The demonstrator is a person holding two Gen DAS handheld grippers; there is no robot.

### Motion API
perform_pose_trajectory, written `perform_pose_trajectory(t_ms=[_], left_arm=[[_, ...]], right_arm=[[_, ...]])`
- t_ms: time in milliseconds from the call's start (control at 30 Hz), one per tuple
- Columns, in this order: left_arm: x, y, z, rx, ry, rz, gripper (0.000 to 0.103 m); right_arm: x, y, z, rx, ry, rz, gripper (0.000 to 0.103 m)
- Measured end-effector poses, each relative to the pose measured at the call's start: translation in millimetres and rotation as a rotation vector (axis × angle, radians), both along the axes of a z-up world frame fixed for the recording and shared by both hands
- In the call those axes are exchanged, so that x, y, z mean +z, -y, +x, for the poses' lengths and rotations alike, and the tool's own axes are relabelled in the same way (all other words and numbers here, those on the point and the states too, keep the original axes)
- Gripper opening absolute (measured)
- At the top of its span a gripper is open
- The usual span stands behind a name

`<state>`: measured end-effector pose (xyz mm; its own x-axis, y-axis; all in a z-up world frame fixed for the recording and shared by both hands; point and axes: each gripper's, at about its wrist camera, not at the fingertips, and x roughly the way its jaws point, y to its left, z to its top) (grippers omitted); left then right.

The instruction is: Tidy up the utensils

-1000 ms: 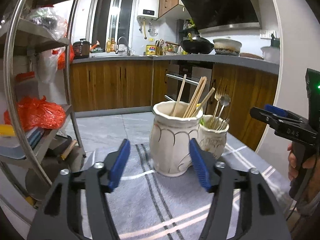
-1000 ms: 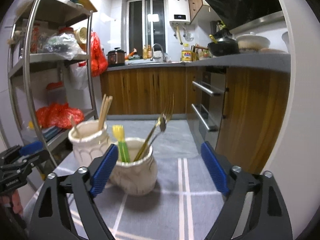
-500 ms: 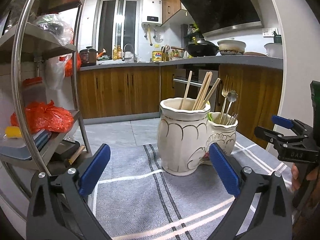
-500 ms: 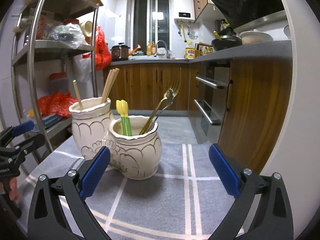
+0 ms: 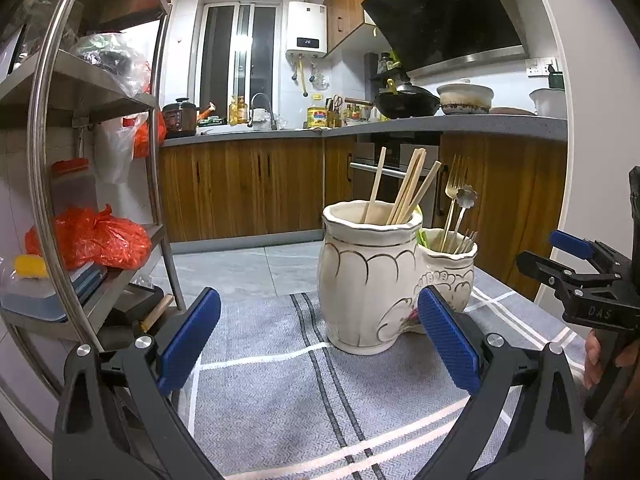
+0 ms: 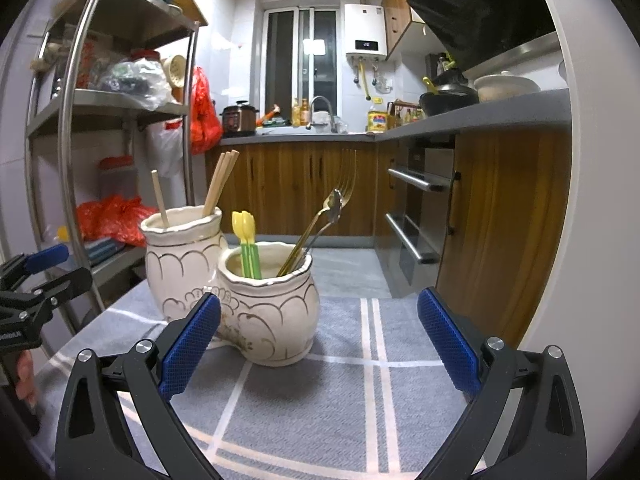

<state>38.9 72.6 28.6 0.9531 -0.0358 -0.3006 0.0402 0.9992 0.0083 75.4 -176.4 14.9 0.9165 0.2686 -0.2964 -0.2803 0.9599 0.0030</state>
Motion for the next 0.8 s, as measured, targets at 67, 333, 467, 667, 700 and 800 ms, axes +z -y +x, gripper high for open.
perform_pose_trajectory(t_ms=[67, 333, 467, 667, 700, 800], left_arm=[[0.2, 1.4, -0.5, 0.002, 0.000, 0.004, 0.097], [0.4, 0.4, -0.1, 0.002, 0.000, 0.002, 0.097], [0.7, -0.1, 0.1, 0.006, -0.001, 0.001, 0.097], [1.5, 0.1, 0.6, 0.013, -0.002, 0.002, 0.097], [1.4, 0.0, 0.6, 0.013, -0.002, 0.001, 0.097], [1.4, 0.1, 0.7, 0.013, -0.001, 0.002, 0.097]], right_arm=[[0.1, -0.4, -0.5, 0.000, 0.001, 0.000, 0.098], [-0.1, -0.7, -0.5, -0.001, 0.000, -0.001, 0.098], [-0.1, -0.8, -0.8, -0.001, 0.001, 0.000, 0.098], [-0.3, -0.9, -0.8, -0.001, 0.001, -0.001, 0.098], [-0.4, -0.6, -0.6, -0.001, 0.001, -0.001, 0.098], [-0.5, -0.7, -0.5, -0.001, 0.001, -0.001, 0.098]])
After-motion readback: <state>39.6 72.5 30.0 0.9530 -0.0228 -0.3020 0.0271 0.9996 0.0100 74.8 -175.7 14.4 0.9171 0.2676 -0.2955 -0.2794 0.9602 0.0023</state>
